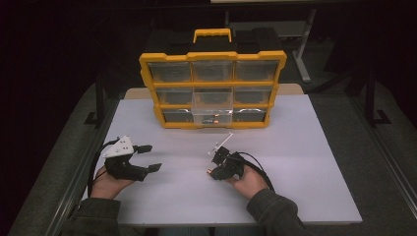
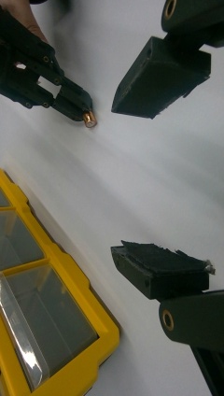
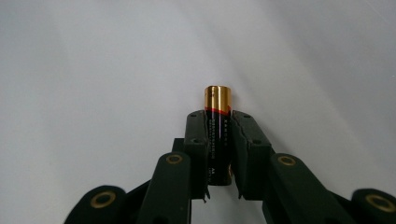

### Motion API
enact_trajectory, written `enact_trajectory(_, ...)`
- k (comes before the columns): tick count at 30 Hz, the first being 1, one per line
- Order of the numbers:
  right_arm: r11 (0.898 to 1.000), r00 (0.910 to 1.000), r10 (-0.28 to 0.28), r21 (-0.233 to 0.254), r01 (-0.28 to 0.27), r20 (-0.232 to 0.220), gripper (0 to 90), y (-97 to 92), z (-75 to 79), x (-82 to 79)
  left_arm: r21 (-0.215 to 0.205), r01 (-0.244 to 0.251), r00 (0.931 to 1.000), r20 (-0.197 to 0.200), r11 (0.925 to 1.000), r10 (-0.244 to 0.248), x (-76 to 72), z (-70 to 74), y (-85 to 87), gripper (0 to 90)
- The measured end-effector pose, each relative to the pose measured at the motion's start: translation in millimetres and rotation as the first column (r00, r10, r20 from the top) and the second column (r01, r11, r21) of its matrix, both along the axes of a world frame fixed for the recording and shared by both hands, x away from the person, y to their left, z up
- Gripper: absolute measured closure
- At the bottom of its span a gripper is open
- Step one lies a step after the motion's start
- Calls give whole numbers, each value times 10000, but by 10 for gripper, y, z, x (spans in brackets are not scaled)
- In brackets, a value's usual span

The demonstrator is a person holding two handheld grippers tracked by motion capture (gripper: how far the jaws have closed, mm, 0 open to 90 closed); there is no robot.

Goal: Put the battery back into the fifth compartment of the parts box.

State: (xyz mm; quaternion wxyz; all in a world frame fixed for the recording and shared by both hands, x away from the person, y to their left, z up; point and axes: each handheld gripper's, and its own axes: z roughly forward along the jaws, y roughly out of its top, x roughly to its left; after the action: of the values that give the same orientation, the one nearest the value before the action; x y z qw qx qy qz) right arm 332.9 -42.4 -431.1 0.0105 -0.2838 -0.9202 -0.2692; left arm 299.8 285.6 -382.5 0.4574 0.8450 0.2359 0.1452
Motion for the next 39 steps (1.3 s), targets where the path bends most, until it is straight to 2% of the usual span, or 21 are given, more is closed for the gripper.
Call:
enact_trajectory(4, 9995, 9998, 95, 312, -90, -165, 760, -44, -10, 56, 3, -29, 10000, -50, 10000, 29, -2, 3, 7, 261)
enact_trajectory(6, 9989, 9992, 68, 471, -50, -384, 760, -68, 1, 82, 11, -14, 10000, -28, 10000, 14, 0, 5, 14, 261)
enact_trajectory(10, 9972, 9987, 213, 723, -179, -471, 760, -113, 46, 110, 17, -29, 10000, -67, 10000, 29, 4, 3, 16, 261)
enact_trajectory(13, 9962, 9981, 551, 692, -531, -265, 760, -128, 93, 127, 18, -31, 10000, -80, 10000, 31, 3, -1, 9, 262)
enact_trajectory(16, 9911, 9960, 897, 987, -888, -48, 760, -149, 175, 149, 4, -34, 10000, -72, 10000, 34, 3, 1, 11, 261)
enact_trajectory(17, 9913, 9950, 1003, 853, -1002, 33, 760, -154, 210, 153, 18, -32, 10000, -78, 10000, 32, 3, 4, 14, 261)
enact_trajectory(20, 9889, 9933, 1143, 936, -1153, 165, 760, -177, 285, 171, 9, -34, 10000, -82, 10000, 34, 4, 7, 18, 261)
enact_trajectory(22, 9890, 9931, 1155, 907, -1169, 207, 761, -193, 339, 188, -139, -93, 9999, -118, 9999, 91, -1, -1, 7, 261)
enact_trajectory(28, 9822, 9905, 1354, 1276, -1376, 257, 761, -255, 473, 242, 54, -7, 10000, -46, 10000, 7, 8, 12, 16, 261)
enact_trajectory(39, 9751, 9861, 1621, 1469, -1659, 372, 761, -306, 634, 296, 70, -10, 10000, -50, 10000, 11, 11, 11, 19, 261)
